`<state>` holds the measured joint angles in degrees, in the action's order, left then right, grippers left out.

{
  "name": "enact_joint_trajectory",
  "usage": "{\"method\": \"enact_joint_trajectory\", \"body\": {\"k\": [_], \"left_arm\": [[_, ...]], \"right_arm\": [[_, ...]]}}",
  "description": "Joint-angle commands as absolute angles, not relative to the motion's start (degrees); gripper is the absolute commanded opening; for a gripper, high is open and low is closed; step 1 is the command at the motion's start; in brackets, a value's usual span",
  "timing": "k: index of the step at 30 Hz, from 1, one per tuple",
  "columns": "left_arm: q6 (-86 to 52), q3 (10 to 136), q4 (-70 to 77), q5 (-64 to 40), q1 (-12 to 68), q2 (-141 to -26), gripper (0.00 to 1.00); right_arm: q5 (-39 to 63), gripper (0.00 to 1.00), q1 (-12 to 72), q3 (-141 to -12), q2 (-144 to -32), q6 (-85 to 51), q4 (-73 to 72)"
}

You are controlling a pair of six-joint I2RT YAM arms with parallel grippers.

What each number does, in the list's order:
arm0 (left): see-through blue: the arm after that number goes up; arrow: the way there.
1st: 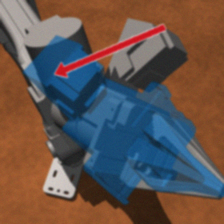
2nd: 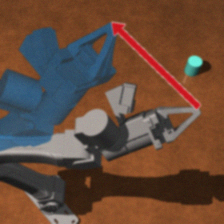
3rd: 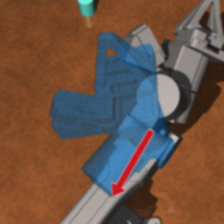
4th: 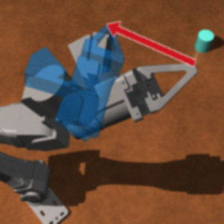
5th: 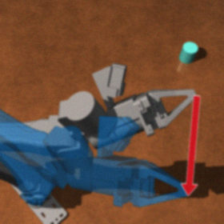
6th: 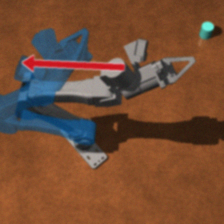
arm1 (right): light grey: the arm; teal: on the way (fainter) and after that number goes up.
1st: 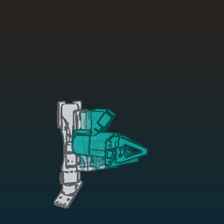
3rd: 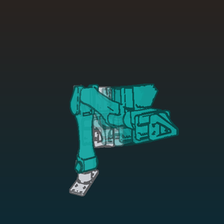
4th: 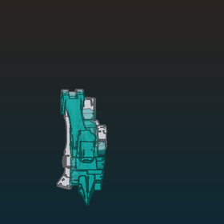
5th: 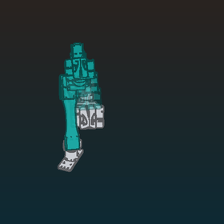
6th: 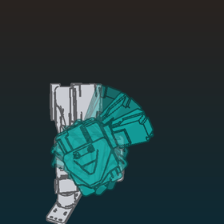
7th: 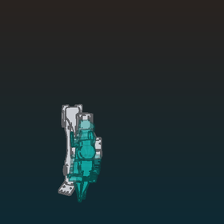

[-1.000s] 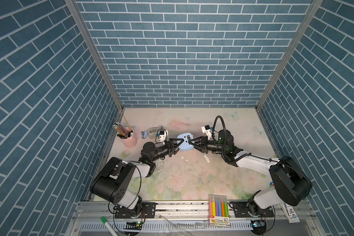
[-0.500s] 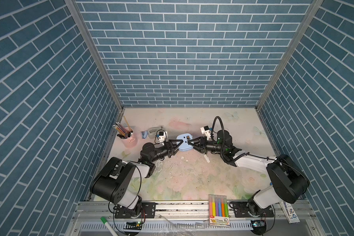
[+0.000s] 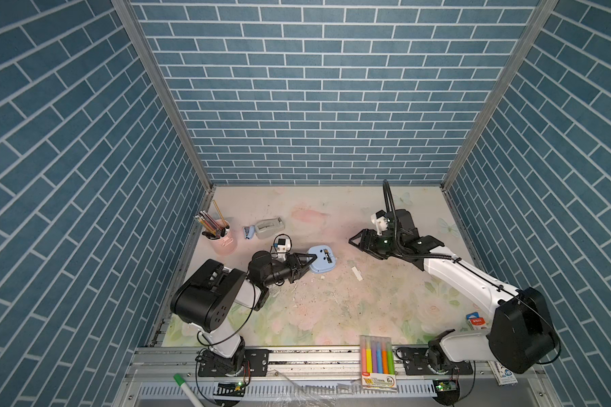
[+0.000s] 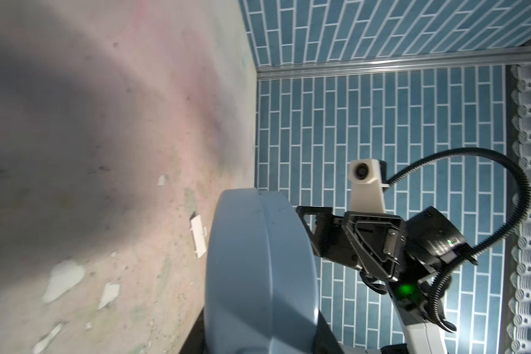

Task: Insert the battery into the alarm
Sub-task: Pick up the cover from the center of the board.

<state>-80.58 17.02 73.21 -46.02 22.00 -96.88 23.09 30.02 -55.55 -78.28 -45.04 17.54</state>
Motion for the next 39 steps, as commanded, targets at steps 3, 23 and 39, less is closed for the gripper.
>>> {"method": "enact_joint_trajectory", "body": {"k": [3,23,39], "left_arm": [[-76.09,17.39,74.67,-46.46,21.82,-98.92,0.00],[-69.52,19.68,63.61,-45.53,24.71,-102.66,0.00],[-54.45,26.21,29.40,-38.67,28.05,-90.49,0.00]], "right_arm": [[15.31,0.68,29.99,-57.42,-80.96,-34.71,34.85],[15.64,0.35,29.71,-65.52,-98.26,-23.75,40.27],[19.34,0.26,29.75,-64.42,-102.44,-24.35,35.67]]}}
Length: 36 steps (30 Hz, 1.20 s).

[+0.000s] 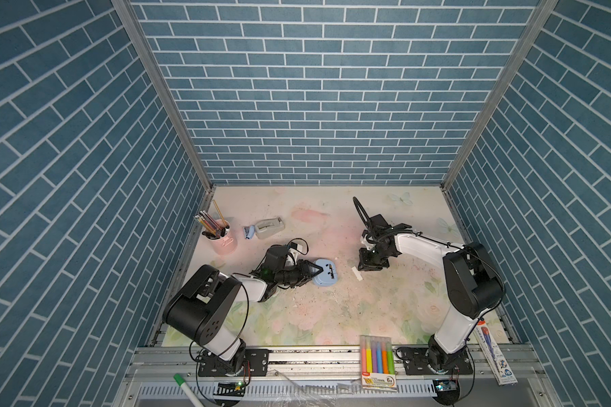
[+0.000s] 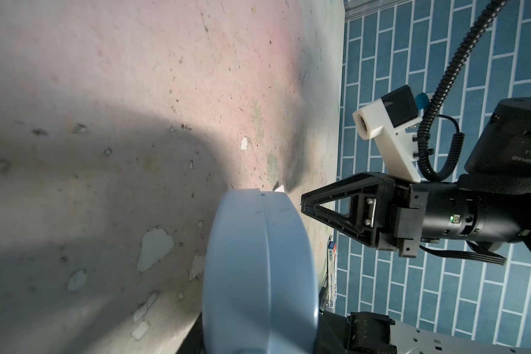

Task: Insert the battery into the alarm
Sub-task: Pick up the cover from the center of the board.

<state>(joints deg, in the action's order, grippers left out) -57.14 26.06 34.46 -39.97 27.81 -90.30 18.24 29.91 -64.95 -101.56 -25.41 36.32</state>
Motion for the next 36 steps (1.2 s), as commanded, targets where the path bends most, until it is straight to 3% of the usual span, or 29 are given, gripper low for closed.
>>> {"method": "enact_joint_trajectory", "body": {"k": [1,13,21,34,36], "left_arm": [[-54.37,26.33,29.24,-38.61,28.14,-90.59,0.00],[-53.76,26.72,27.73,-37.88,28.57,-90.43,0.00],[-53.68,26.77,27.69,-37.91,28.72,-90.62,0.00],[-53.71,26.89,28.04,-38.22,28.88,-91.05,0.00],[-53.76,27.01,28.18,-38.41,28.84,-91.22,0.00]], "right_arm": [[19.28,0.26,29.67,-64.25,-102.56,-24.42,35.52],[19.95,0.24,29.71,-62.68,-104.15,-24.85,34.23],[20.43,0.16,29.71,-61.87,-104.24,-25.58,32.70],[20.56,0.15,29.71,-63.09,-104.59,-25.57,32.59],[20.74,0.19,29.71,-63.02,-104.43,-25.49,32.71]]}}
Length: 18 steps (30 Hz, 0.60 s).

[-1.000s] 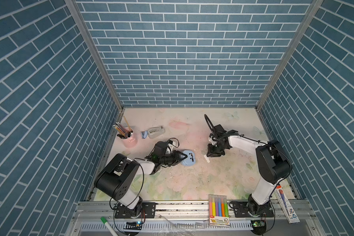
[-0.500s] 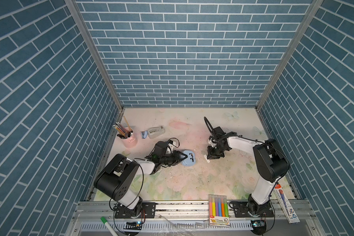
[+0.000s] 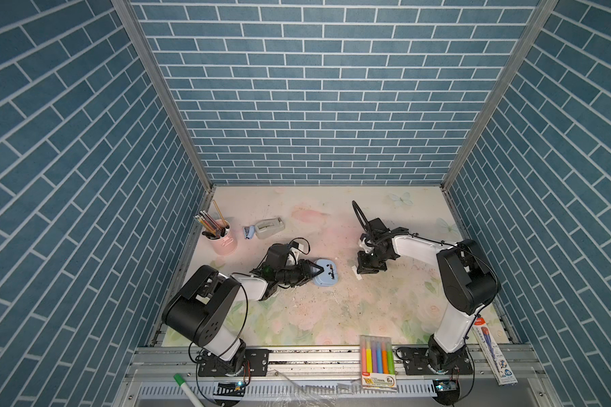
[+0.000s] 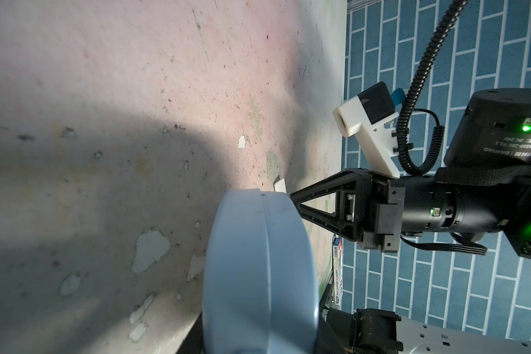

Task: Insert the battery into the alarm
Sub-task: Pick up the cover from the center of the board.

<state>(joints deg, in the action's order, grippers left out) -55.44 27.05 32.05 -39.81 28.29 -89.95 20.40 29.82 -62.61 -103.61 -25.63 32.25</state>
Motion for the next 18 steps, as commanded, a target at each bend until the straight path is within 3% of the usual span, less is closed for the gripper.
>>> {"method": "enact_joint_trajectory", "body": {"k": [1,18], "left_arm": [[-53.74,27.00,28.13,-38.41,28.90,-91.31,0.00],[-53.72,27.18,28.13,-38.58,28.95,-91.62,0.00]], "right_arm": [[20.74,0.22,29.70,-63.04,-104.20,-25.54,32.74],[22.57,0.16,29.14,-63.57,-103.89,-26.41,31.56]]}}
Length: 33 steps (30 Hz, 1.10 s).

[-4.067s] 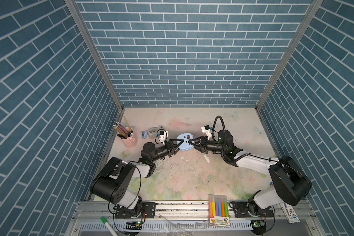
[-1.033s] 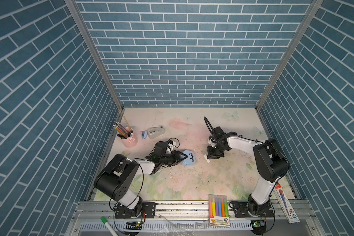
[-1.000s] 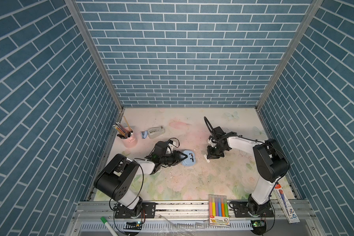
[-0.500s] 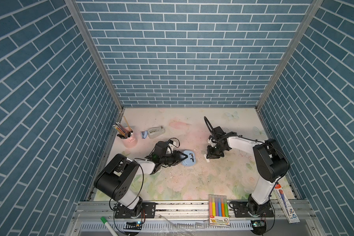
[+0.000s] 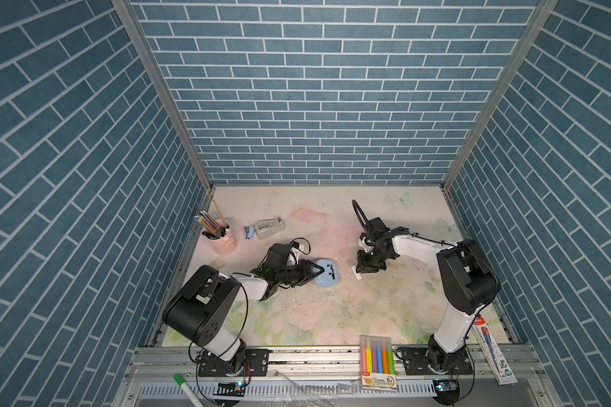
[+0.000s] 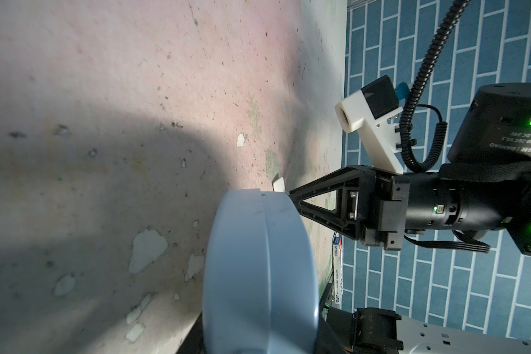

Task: Insert the battery into the alarm
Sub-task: Pick up the cover from the center of the board.

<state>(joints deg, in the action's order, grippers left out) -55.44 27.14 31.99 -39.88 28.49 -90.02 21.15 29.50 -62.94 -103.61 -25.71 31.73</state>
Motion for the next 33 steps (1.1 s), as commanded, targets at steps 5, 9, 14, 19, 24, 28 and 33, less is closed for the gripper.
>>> {"method": "enact_joint_trajectory", "body": {"k": [5,9,14,19,24,28,33], "left_arm": [[-53.71,27.11,28.13,-38.49,28.93,-91.44,0.00],[-53.69,27.18,27.99,-38.56,28.92,-91.49,0.00],[-53.64,27.25,27.94,-38.63,28.98,-91.67,0.00],[-53.64,27.33,27.78,-38.50,28.97,-91.53,0.00],[-53.55,27.50,27.44,-38.49,29.08,-91.50,0.00],[-53.53,27.59,27.44,-38.58,28.99,-91.56,0.00],[-53.44,27.92,26.82,-38.84,28.94,-91.22,0.00]], "right_arm": [[23.08,0.09,29.09,-62.99,-104.05,-26.63,31.03],[23.20,0.09,29.05,-62.58,-104.39,-26.72,30.72],[23.50,0.11,29.09,-62.95,-105.21,-26.73,30.41],[23.86,0.10,29.09,-62.91,-105.45,-26.89,30.22],[24.51,0.00,29.09,-62.12,-104.62,-27.40,29.42],[26.02,0.00,29.09,-61.25,-102.59,-28.41,27.88],[29.06,0.00,29.05,-58.33,-97.69,-32.04,22.94]]}}
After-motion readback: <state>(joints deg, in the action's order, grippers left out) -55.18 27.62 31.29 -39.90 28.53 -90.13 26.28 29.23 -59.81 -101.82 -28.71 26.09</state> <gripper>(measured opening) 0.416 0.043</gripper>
